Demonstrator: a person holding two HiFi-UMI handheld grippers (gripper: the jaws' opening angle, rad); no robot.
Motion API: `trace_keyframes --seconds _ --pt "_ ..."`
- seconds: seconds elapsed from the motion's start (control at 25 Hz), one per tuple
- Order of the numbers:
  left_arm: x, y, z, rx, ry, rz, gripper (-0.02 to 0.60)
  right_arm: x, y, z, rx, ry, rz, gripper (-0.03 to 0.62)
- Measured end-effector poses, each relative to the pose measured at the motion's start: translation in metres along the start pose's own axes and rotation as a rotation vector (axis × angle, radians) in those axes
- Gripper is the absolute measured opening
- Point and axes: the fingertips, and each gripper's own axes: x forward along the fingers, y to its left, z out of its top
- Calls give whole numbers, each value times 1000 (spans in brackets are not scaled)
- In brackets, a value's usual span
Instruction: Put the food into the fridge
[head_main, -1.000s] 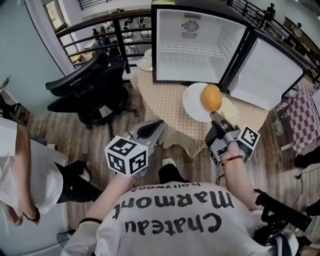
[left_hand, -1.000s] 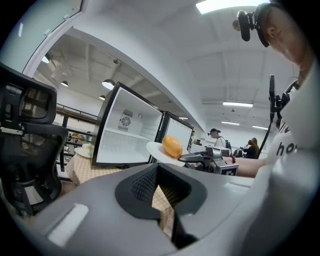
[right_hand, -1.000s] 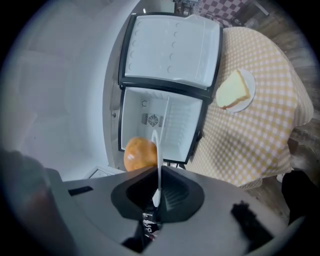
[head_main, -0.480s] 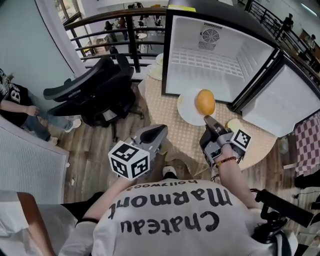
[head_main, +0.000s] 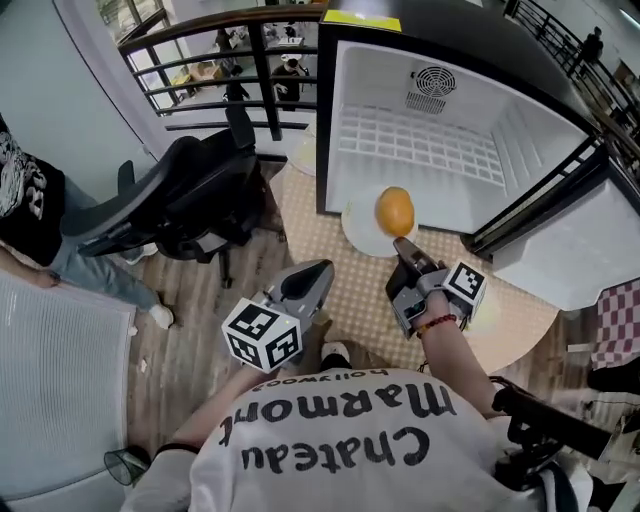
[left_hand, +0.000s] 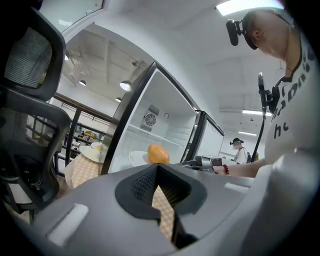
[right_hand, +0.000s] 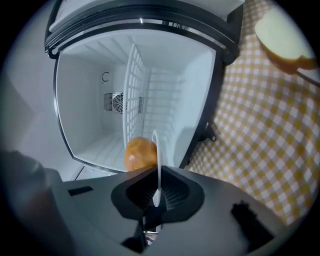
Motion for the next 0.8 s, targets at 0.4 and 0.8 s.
trace_keyframes --seconds 0.4,0.8 --pt "59 34 -4 -18 25 -20 6 50 -24 32 24 -12 -21 23" --pt "70 46 -2 4 47 -65 6 83 -20 40 -19 -57 -34 23"
